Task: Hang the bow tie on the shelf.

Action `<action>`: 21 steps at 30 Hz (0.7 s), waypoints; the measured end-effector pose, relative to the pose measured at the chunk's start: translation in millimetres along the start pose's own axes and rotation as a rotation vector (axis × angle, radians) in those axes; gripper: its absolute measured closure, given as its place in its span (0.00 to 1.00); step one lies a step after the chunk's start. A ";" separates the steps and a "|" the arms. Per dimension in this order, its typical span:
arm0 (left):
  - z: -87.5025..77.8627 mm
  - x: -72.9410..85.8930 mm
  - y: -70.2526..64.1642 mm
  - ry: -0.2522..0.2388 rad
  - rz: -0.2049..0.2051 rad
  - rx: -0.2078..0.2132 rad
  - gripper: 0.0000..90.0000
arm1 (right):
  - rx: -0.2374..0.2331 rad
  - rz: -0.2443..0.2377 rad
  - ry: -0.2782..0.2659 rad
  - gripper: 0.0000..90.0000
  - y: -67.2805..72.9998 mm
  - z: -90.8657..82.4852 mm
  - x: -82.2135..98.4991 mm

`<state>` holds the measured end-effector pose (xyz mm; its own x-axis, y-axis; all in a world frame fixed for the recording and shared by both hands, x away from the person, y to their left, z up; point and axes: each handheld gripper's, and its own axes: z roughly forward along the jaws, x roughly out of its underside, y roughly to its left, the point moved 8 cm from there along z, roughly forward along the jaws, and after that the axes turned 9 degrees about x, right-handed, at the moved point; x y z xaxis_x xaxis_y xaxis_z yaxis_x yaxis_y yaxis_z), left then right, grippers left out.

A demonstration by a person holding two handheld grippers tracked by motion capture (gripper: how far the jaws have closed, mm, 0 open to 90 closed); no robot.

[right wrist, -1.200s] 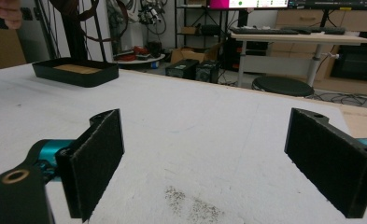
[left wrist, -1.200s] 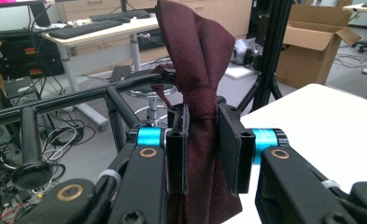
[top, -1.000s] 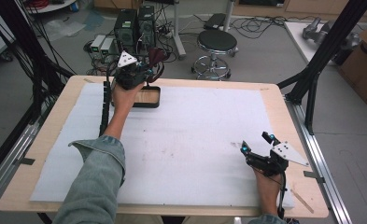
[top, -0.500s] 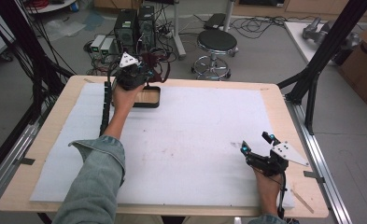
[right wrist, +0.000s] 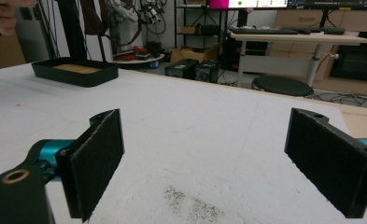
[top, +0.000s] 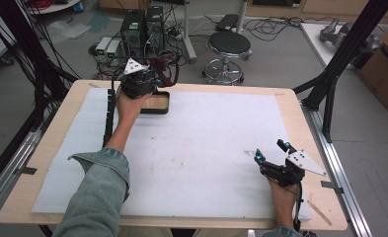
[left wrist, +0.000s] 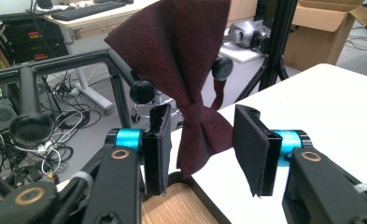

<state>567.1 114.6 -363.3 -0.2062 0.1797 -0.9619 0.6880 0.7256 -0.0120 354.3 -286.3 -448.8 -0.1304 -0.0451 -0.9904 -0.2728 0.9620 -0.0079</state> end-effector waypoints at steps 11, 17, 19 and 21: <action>-27.0 2.2 -12.2 -0.019 0.012 0.028 0.56 | 0.003 -0.001 0.000 0.12 -0.1 0.1 0.0; -48.1 4.1 -15.6 -0.034 0.027 0.019 0.52 | 0.002 0.000 0.001 0.12 0.0 0.1 0.0; -54.5 5.5 -16.9 -0.035 0.030 0.024 0.50 | 0.002 0.000 0.002 0.12 0.0 0.1 0.1; -60.4 7.6 -16.9 -0.025 0.029 0.018 0.46 | 0.003 0.001 0.002 0.12 0.0 0.1 0.1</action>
<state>511.8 143.8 -353.9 -0.1687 0.1840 -0.9684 0.7059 0.7082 0.0116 354.4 -286.3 -449.0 -0.1324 -0.0450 -0.9902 -0.2703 0.9627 -0.0076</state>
